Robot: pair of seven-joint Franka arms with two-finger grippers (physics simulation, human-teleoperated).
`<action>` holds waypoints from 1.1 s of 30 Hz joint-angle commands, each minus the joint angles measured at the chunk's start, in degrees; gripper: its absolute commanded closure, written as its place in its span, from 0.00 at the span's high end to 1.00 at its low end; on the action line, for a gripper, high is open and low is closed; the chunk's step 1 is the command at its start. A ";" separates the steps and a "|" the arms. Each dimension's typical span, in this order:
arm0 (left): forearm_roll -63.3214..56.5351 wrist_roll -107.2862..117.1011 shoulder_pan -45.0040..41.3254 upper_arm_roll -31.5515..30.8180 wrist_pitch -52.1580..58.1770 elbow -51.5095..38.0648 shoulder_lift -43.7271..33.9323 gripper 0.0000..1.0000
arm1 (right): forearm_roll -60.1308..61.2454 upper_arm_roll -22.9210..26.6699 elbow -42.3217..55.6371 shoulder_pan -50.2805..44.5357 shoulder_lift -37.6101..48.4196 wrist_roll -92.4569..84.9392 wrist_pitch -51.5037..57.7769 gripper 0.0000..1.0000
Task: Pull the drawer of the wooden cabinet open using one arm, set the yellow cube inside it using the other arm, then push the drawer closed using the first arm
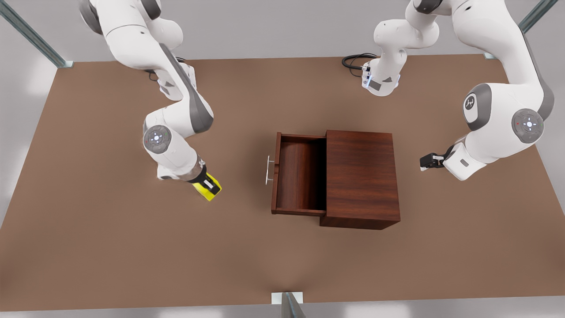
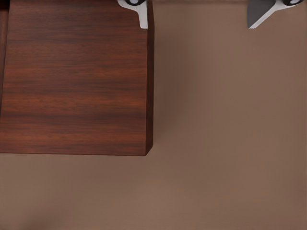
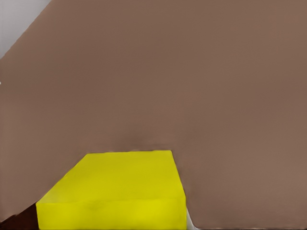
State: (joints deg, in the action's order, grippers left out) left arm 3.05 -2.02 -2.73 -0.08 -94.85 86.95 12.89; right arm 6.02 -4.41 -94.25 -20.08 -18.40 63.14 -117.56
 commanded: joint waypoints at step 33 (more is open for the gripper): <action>-1.03 12.12 -10.62 -0.36 0.72 -3.19 0.11 1.00 | -0.57 4.23 37.47 -27.47 -28.44 48.48 12.53 1.00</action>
State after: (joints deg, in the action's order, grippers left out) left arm 2.38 -0.33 -10.83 -0.34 -94.50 84.42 13.35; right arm 5.51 -0.18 -56.73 -47.54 -46.93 100.97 -105.09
